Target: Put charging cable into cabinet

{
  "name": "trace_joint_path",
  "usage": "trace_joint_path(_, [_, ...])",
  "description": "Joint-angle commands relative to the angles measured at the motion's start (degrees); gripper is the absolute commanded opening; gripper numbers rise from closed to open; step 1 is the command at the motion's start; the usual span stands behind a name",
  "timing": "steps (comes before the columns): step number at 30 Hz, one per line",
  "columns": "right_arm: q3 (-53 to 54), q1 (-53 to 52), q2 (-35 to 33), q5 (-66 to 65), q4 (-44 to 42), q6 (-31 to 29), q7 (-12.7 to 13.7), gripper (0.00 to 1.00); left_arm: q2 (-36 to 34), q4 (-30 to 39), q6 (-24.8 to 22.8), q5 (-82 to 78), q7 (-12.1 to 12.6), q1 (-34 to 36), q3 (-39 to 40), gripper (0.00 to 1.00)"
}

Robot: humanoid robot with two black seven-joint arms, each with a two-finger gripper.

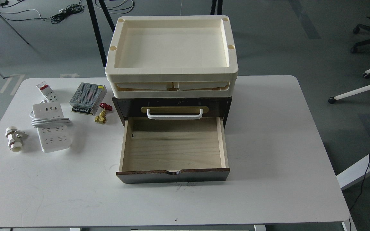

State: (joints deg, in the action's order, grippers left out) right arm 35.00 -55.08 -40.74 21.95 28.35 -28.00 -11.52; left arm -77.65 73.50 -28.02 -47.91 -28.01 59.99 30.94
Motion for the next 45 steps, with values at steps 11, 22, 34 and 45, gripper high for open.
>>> trace_joint_path(11, [0.4, 3.2, -1.5, 0.1, 0.0, 0.0, 0.0, 0.99, 2.1, -2.4, 16.2, -43.1, 0.0, -0.8, -31.1, 0.99])
trace_joint_path(22, [0.4, 4.5, -1.6, 0.0, 0.0, 0.0, 0.0, 0.99, 23.1, -24.8, 26.7, -57.0, 0.0, -0.7, -40.1, 0.99])
trace_joint_path(34, [0.4, 6.0, -2.1, 0.0, 0.0, 0.0, 0.1, 0.99, 38.2, -45.2, 31.4, -57.4, 0.0, -2.0, -48.8, 0.97])
trace_joint_path(45, [0.4, 6.7, -2.7, 0.0, 0.0, 0.0, 0.1, 0.99, 44.3, -56.1, 33.6, -57.6, 0.0, -7.4, -49.0, 0.85])
